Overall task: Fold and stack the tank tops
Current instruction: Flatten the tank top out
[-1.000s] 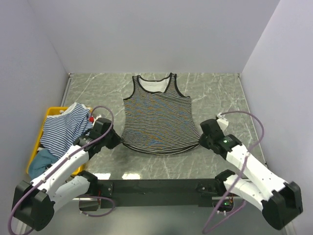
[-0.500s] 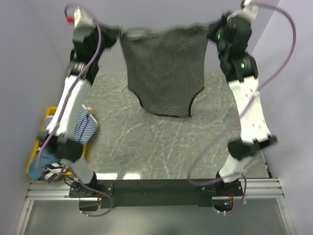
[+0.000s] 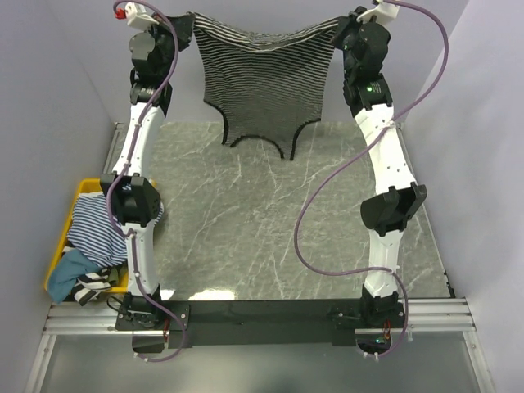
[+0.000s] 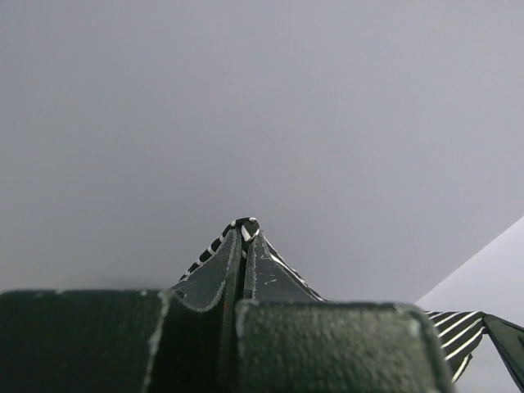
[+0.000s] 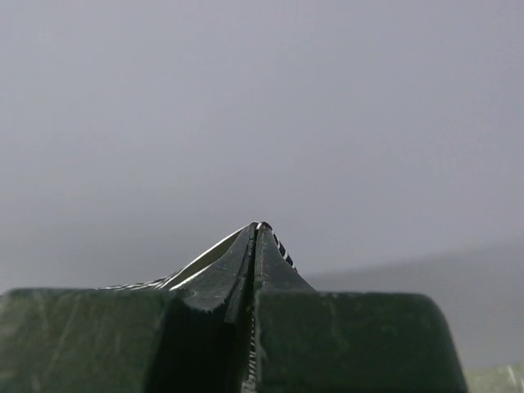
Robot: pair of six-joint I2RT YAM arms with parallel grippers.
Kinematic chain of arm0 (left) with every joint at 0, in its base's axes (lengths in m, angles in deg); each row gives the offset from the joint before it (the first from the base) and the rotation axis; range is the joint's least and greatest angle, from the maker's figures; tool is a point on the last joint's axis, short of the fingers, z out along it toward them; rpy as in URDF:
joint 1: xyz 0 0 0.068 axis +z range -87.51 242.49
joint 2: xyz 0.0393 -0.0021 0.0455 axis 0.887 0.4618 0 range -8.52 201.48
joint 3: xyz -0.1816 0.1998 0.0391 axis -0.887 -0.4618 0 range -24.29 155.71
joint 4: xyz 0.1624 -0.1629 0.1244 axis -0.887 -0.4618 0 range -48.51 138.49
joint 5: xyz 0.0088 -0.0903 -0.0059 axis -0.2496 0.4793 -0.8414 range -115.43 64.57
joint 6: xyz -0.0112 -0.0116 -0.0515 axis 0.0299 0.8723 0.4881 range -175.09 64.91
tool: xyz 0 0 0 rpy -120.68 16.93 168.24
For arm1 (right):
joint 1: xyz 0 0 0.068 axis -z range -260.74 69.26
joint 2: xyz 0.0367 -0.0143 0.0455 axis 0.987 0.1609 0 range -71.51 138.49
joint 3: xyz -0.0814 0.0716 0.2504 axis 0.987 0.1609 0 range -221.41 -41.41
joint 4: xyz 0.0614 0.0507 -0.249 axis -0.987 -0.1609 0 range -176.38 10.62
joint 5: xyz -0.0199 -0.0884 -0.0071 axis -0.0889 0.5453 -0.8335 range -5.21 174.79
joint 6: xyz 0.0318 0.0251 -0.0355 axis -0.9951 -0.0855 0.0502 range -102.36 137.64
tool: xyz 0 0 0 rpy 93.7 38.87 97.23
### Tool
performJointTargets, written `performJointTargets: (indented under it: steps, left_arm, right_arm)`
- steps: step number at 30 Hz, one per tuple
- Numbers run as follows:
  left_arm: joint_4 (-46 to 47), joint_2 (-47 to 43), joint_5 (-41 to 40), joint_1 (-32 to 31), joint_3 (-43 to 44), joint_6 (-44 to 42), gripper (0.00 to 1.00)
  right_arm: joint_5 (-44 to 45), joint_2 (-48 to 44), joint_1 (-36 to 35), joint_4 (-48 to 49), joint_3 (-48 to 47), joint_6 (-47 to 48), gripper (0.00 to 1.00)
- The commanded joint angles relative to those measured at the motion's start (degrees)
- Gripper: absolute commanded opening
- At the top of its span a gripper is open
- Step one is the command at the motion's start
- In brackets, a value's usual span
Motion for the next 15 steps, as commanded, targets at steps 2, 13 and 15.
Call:
performJointTargets:
  steps: [2, 13, 15]
  left_arm:
    - [10.4, -2.3, 1.6, 1.6, 4.1, 0.2, 0.01]
    - [14.1, -21.3, 7.1, 2.9, -28.7, 4.5, 0.00]
    - [14.9, -28.1, 7.6, 2.8, -41.9, 6.3, 0.00]
  right_arm:
    - [0.4, -3.8, 0.4, 10.9, -3.1, 3.0, 0.00]
    - [0.7, -20.2, 0.7, 5.1, 24.7, -4.1, 0.00]
    - [0.9, -25.7, 0.7, 5.1, 38.9, -6.7, 0.00]
